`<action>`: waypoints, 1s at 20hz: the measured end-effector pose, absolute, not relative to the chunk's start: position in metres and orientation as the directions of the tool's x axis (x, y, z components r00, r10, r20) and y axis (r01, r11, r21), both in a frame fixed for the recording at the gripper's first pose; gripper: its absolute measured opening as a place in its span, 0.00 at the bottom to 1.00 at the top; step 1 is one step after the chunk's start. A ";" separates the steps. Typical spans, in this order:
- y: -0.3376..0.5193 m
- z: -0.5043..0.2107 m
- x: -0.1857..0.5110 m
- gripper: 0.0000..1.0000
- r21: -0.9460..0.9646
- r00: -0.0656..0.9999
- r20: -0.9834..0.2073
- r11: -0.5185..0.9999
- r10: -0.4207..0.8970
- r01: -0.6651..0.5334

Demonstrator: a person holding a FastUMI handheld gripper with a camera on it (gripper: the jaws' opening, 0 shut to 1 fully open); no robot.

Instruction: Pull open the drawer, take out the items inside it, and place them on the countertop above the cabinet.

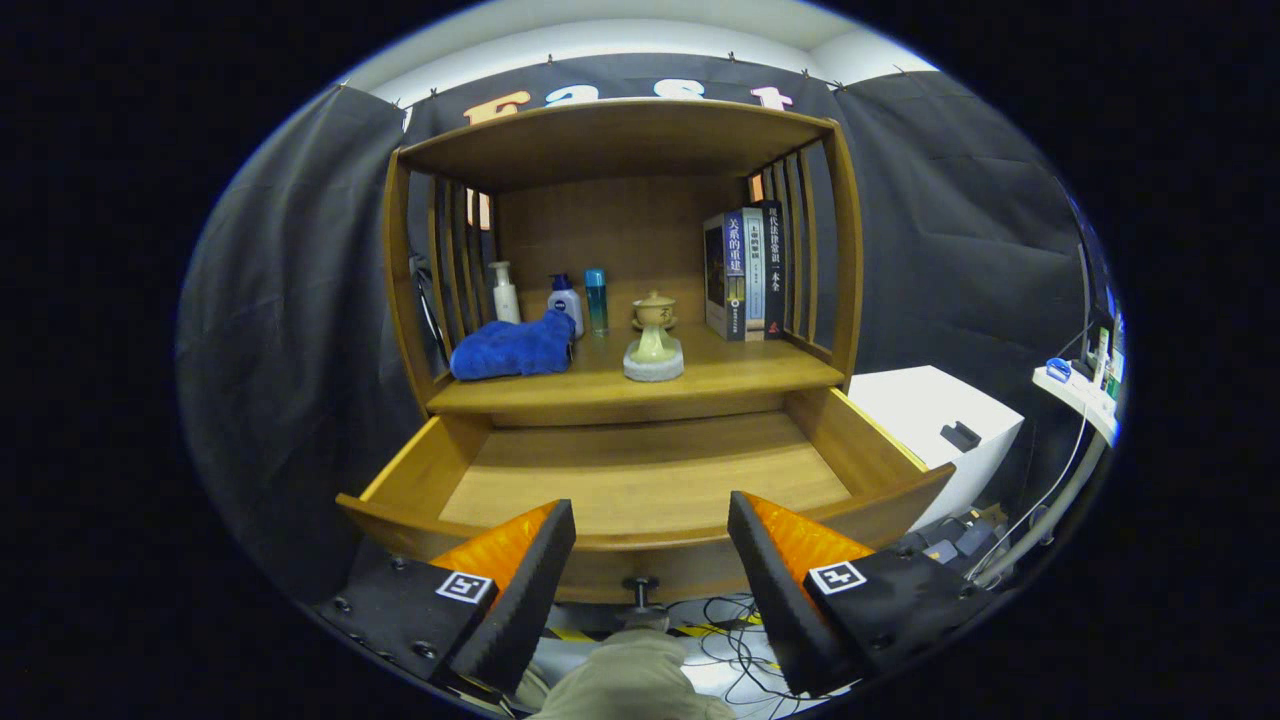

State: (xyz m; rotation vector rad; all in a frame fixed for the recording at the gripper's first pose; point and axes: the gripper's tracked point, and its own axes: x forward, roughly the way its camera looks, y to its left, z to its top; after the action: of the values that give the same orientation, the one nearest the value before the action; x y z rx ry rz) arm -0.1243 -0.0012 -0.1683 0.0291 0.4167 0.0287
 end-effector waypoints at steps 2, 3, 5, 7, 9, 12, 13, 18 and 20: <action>-0.003 -0.179 -0.130 0.99 0.042 0.910 -0.414 0.999 0.035 -0.019; -0.003 -0.185 -0.131 0.99 0.044 0.908 -0.418 0.999 0.034 -0.017; -0.003 -0.195 -0.134 0.99 0.044 0.904 -0.426 0.999 0.038 -0.021; -0.001 -0.207 -0.136 0.99 0.037 0.899 -0.437 0.999 0.042 -0.029; 0.002 -0.220 -0.135 0.99 0.027 0.890 -0.453 0.999 0.045 -0.037; 0.007 -0.232 -0.131 0.99 0.018 0.884 -0.466 0.999 0.047 -0.043; 0.008 -0.236 -0.130 0.99 0.017 0.882 -0.469 0.999 0.046 -0.043; 0.016 -0.245 -0.123 0.99 0.009 0.881 -0.471 0.999 0.036 -0.036; 0.018 -0.247 -0.118 0.99 -0.001 0.885 -0.465 0.999 0.031 -0.036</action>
State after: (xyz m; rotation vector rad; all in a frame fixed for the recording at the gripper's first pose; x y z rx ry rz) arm -0.1176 0.0177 -0.2466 -0.0099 0.4836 0.0348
